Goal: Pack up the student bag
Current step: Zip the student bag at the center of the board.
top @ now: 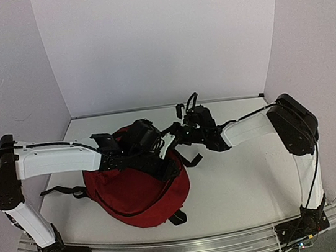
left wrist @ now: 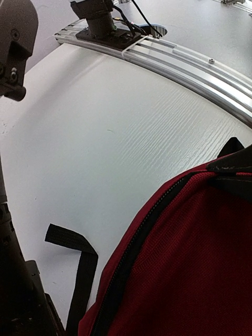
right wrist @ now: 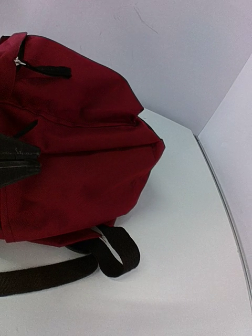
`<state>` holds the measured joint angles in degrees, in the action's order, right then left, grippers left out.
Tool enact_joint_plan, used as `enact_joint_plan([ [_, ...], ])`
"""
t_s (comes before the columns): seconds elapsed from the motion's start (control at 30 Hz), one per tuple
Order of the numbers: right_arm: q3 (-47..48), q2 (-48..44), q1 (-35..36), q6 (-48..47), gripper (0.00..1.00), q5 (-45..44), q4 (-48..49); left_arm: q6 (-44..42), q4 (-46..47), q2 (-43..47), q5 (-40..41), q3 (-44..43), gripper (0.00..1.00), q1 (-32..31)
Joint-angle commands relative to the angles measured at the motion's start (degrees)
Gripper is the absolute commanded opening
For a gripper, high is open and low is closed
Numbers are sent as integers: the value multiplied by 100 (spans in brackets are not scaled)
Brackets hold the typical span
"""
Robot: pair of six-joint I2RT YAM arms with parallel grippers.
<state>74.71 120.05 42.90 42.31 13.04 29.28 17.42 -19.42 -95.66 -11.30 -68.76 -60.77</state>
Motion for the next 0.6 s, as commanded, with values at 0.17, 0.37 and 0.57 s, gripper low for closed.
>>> enact_joint_plan([
  [0.17,891,-102,-855,-703,0,-588,-437,330,554,-1190,-520,-1478,0,542],
  [0.37,1018,-130,-1187,-892,0,-600,-819,387,853,-1684,-753,-1990,5,956],
  [0.57,1077,-409,-1263,-1243,41,-478,-1296,249,723,-1774,-1312,-2291,50,1113],
])
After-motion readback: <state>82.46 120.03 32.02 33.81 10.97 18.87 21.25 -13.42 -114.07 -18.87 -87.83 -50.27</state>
